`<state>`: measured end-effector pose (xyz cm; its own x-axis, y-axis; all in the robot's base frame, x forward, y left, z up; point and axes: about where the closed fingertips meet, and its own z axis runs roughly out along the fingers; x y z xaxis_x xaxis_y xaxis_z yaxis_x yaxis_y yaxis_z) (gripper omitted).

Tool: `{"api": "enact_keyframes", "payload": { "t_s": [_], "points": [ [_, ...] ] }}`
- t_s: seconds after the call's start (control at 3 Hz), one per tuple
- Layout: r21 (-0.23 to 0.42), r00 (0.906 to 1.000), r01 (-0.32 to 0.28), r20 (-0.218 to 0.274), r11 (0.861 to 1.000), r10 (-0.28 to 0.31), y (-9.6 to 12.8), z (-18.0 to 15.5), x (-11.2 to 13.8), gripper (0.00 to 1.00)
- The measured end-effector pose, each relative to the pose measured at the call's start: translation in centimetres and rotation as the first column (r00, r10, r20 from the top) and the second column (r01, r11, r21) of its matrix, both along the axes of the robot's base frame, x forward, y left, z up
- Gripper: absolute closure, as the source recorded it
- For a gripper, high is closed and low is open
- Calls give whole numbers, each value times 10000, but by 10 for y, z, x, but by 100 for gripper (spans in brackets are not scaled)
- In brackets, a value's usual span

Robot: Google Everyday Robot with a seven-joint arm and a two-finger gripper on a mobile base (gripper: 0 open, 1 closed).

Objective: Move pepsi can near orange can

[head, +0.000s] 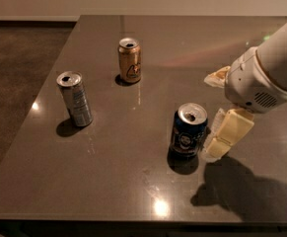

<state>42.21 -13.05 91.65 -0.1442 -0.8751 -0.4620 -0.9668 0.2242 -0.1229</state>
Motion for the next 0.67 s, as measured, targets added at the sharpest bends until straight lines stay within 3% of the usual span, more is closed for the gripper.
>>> {"api": "enact_keyframes", "payload": {
  "t_s": [0.67],
  "points": [
    [939,9996,212,161,9954,-228,20,-13,10,0]
  ]
}}
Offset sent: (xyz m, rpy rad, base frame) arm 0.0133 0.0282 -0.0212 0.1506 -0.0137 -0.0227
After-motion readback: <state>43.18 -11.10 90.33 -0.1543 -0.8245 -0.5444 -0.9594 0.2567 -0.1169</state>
